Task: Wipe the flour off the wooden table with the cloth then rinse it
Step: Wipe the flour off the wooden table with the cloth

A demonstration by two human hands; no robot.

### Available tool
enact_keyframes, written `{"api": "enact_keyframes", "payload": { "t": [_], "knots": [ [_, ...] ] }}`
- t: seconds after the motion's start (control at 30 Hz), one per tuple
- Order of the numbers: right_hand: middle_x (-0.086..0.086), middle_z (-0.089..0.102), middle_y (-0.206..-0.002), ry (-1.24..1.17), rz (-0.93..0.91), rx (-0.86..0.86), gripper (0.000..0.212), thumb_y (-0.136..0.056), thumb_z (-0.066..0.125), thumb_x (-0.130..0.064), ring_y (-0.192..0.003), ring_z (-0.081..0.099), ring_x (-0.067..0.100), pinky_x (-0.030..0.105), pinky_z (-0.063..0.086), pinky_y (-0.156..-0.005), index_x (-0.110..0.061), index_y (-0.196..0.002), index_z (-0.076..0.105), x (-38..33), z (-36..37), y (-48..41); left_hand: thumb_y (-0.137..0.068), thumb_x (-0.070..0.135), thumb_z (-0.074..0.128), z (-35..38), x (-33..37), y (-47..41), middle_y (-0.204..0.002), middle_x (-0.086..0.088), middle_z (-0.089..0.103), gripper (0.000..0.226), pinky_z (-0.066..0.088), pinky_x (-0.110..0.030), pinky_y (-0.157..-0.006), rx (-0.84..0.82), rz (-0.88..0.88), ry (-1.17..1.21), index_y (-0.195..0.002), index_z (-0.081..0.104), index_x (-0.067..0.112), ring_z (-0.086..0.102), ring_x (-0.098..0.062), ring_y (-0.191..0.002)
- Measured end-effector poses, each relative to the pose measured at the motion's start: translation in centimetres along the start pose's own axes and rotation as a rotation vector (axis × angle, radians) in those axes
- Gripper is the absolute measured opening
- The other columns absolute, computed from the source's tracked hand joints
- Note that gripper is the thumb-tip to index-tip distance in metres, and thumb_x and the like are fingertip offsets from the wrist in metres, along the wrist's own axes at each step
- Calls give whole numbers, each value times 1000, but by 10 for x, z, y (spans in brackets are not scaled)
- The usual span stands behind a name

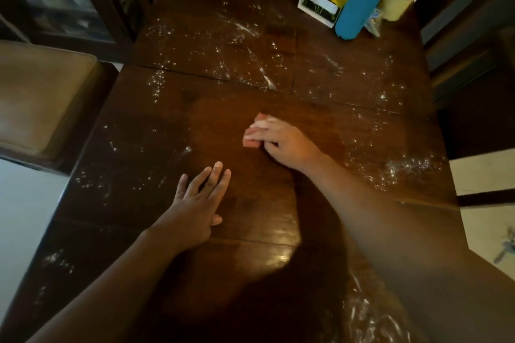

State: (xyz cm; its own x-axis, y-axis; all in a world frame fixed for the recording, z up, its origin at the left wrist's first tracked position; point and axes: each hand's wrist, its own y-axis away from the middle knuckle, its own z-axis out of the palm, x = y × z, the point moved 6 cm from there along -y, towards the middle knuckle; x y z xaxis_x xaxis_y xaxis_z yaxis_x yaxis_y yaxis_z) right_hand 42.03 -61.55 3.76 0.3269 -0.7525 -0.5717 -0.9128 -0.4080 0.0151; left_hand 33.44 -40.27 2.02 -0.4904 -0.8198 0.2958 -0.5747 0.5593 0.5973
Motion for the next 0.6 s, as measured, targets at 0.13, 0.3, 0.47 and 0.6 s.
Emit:
{"api": "enact_keyframes", "payload": {
  "t": [0.13,0.3,0.47,0.6],
  "knots": [
    [-8,57,-137,33,454,395,45,-99,46,0,-132,48,12,25,35,-116,-26,-128,67,78,-51,-1,-99,32,52,1,0,-1,-146,10,-49,98,-24,-49,-106,-37,-9,13,-146,-34,32,-41,-15,-136],
    [-5,50,-146,32,471,346,45,-100,42,-4,-143,37,25,46,35,-119,-29,-129,64,61,-34,-61,-99,34,52,-2,1,0,-146,10,-47,98,-23,-47,-106,-32,14,13,-148,-32,31,-39,-14,-135],
    [-7,54,-147,-28,1,-12,46,-99,46,-2,-145,34,8,34,18,-124,-29,-129,68,-8,13,-77,-99,34,52,-4,1,1,-146,12,-47,97,-23,-47,-108,-38,24,27,-148,-31,34,-39,-12,-135],
    [-8,55,-147,115,-6,27,48,-96,54,-5,-139,45,15,43,31,-120,-39,-126,68,26,-10,-65,-99,30,52,-5,2,2,-150,11,-44,96,-24,-47,-106,-7,26,57,-151,-29,31,-39,-13,-136]
  ]
}}
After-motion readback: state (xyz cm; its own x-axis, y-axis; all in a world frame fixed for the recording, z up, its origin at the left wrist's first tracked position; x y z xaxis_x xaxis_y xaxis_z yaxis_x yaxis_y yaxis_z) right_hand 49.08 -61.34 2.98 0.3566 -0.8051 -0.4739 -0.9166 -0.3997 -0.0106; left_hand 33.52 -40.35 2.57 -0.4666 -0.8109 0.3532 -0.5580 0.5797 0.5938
